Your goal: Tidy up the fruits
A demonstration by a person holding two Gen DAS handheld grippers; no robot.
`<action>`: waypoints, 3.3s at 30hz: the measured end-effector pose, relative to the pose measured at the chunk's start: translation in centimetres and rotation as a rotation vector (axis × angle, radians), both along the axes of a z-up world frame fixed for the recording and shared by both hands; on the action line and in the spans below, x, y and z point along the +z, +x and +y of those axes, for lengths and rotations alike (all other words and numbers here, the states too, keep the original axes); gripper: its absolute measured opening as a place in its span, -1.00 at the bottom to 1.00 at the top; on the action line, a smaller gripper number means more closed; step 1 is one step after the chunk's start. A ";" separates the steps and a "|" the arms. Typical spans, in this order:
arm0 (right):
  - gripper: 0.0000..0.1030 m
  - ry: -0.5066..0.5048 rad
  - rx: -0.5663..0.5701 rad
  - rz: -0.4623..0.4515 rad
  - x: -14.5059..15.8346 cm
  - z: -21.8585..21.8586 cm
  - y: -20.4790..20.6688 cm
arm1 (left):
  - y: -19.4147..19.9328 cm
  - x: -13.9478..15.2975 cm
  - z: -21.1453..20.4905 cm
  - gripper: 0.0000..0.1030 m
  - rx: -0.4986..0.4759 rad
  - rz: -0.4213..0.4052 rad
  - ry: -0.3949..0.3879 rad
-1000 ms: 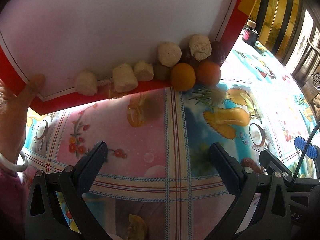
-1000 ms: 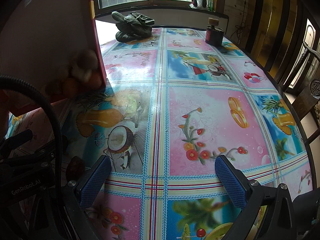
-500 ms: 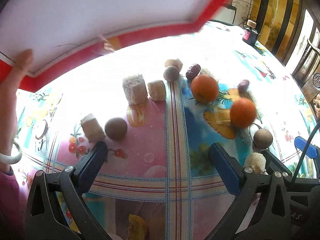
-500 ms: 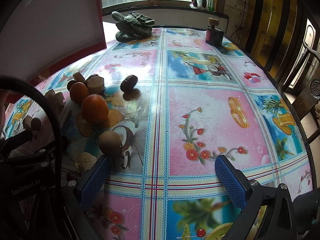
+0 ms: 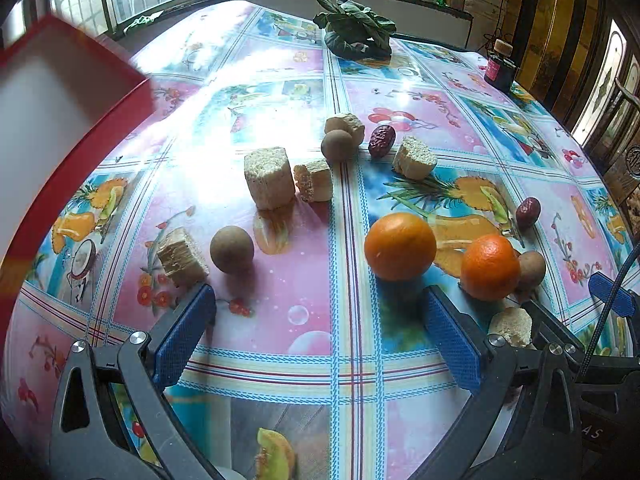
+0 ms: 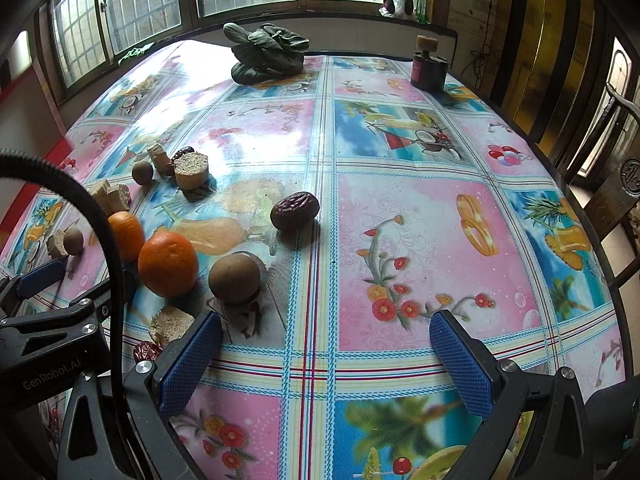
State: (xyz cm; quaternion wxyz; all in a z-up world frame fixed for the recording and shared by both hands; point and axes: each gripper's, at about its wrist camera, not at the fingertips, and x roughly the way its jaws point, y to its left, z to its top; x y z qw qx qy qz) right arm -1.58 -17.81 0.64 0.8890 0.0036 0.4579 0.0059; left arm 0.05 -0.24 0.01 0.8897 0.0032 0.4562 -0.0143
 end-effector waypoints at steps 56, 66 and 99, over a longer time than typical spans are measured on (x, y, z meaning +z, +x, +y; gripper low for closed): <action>0.97 -0.005 0.026 0.005 0.3 0.0 -0.2 | -0.1 0.3 0.4 0.99 -0.124 0.092 0.008; 0.79 -0.003 0.117 -0.080 3.2 -0.1 -4.3 | -4.5 3.1 3.6 0.99 -0.250 0.037 -0.062; 0.33 0.099 0.217 -0.057 2.5 0.7 -5.1 | 1.1 3.0 8.0 0.58 -0.189 0.085 -0.039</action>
